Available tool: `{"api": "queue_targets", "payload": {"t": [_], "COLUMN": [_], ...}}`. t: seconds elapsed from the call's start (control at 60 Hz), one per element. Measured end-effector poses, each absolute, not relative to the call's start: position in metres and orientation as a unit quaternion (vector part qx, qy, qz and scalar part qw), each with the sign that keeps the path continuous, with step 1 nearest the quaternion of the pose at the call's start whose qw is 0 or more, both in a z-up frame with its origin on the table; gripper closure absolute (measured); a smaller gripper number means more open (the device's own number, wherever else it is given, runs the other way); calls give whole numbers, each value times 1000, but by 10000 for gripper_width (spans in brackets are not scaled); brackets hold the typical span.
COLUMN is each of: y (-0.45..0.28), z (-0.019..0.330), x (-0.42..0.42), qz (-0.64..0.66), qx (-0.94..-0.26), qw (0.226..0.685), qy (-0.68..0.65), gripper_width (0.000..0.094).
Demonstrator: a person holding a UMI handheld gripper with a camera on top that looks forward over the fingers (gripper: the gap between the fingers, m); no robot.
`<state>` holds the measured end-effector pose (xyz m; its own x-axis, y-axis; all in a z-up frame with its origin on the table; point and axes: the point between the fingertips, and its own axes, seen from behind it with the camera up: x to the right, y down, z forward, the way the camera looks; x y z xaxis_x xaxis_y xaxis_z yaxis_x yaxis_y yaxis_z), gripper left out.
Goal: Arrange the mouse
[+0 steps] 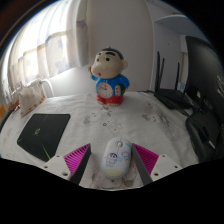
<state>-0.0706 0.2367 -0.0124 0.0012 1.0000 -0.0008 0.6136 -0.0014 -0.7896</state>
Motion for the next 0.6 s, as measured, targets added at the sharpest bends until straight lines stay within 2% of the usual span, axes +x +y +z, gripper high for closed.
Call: {"api": "queue_targets", "payload": {"t": [0.2, 0.4, 0.467, 0.6], "y": [233, 234, 242, 243], "z": [-12, -14, -15, -12], "x": [-81, -83, -83, -85], "qz": [317, 316, 304, 302], "qx": [-634, -625, -625, -621], "qw": [309, 314, 326, 327], "qy": [-634, -641, -641, -645], "gripper_width": [94, 291, 461, 516]}}
